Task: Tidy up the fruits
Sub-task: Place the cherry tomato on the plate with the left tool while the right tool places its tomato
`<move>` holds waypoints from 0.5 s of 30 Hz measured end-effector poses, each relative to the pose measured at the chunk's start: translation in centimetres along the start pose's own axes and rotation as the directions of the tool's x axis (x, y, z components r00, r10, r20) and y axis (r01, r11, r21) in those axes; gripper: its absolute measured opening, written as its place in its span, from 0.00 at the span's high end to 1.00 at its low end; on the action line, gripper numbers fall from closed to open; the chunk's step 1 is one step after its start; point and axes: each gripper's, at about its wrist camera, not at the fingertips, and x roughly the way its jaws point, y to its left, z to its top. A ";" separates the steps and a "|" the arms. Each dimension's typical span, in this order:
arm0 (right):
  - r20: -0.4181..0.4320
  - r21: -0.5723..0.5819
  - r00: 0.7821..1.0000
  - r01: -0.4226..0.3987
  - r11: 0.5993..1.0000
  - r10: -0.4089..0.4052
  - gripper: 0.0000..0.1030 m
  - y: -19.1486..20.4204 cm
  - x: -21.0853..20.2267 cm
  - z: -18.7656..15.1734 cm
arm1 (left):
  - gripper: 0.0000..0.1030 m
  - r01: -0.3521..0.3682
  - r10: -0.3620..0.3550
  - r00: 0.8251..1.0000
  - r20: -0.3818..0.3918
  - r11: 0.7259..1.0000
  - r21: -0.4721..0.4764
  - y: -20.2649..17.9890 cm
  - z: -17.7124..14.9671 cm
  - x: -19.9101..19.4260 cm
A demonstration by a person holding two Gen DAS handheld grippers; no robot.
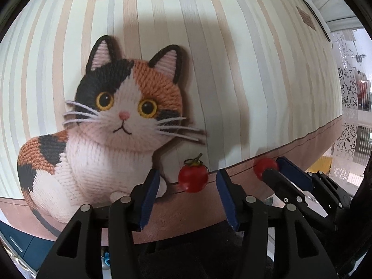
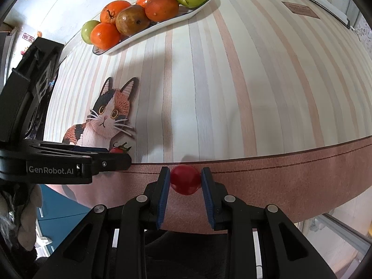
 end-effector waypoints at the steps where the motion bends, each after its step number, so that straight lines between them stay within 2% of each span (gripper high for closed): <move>1: -0.001 -0.002 1.000 0.002 1.000 -0.002 0.71 0.0 0.0 0.0 | 0.53 -0.004 0.004 1.000 0.010 1.000 0.005 -0.1 0.0 -0.1; 3: -0.002 -0.010 1.000 0.014 1.000 -0.014 0.71 0.2 0.0 0.0 | 0.55 -0.035 0.034 0.999 0.024 0.999 0.023 -1.2 -0.6 -0.1; 5: -0.003 -0.014 1.000 0.021 1.000 -0.021 0.71 0.2 0.0 0.0 | 0.71 -0.051 0.050 0.998 0.031 0.998 0.042 -1.9 -0.7 -0.3; 8: -0.001 -0.009 1.000 0.027 1.000 -0.027 0.71 0.3 0.0 -0.1 | 0.77 -0.055 0.053 0.998 0.038 0.997 0.049 -2.3 -0.8 -0.7; 15: 0.018 0.009 1.000 0.011 1.000 -0.011 0.71 0.5 -0.6 0.7 | 0.77 -0.056 0.050 0.994 0.098 0.997 0.059 -3.0 -0.3 -3.7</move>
